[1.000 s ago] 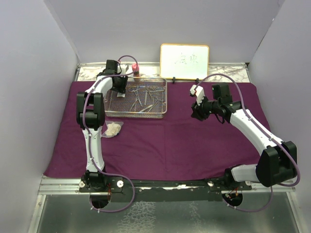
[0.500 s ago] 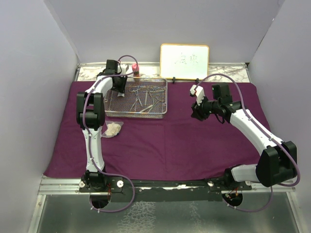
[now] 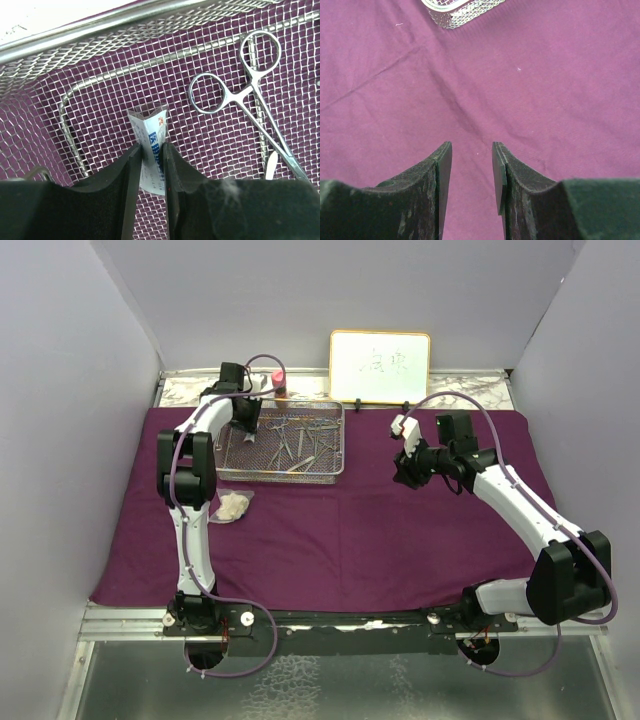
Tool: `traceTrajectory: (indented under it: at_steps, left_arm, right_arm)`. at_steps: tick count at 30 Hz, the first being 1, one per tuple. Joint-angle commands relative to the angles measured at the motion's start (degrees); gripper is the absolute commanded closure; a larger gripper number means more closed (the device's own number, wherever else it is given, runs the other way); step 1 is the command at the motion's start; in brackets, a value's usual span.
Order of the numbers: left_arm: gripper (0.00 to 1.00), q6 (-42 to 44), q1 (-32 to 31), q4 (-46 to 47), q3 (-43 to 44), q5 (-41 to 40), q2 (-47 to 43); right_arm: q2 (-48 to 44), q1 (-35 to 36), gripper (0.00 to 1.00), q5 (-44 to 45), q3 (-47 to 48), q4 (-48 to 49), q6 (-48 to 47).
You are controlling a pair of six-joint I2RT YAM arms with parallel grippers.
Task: Open and lay out the surgical kit
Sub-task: Pick up the medical item from the container.
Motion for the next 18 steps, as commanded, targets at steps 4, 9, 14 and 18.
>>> traceTrajectory:
  at_steps: [4,9,14,18]
  left_arm:
    - [0.93,0.1,-0.3,-2.5,-0.6,1.9,-5.4]
    - [0.93,-0.1,-0.3,-2.5,-1.7,2.6,-7.4]
    - [0.93,-1.1,-0.3,-2.7,-5.2,4.1,-11.7]
    - [0.93,-1.4,-0.5,-2.8,-10.0,4.7,-17.3]
  right_arm:
    - [0.8,-0.3,0.61,0.9,-0.5,0.1,-0.8]
    - [0.9,-0.3,0.61,1.0,-0.5,0.1,-0.8]
    - [0.9,-0.3,0.61,1.0,-0.5,0.0,-0.8]
    - [0.7,-0.3,0.61,1.2,-0.5,0.1,-0.8]
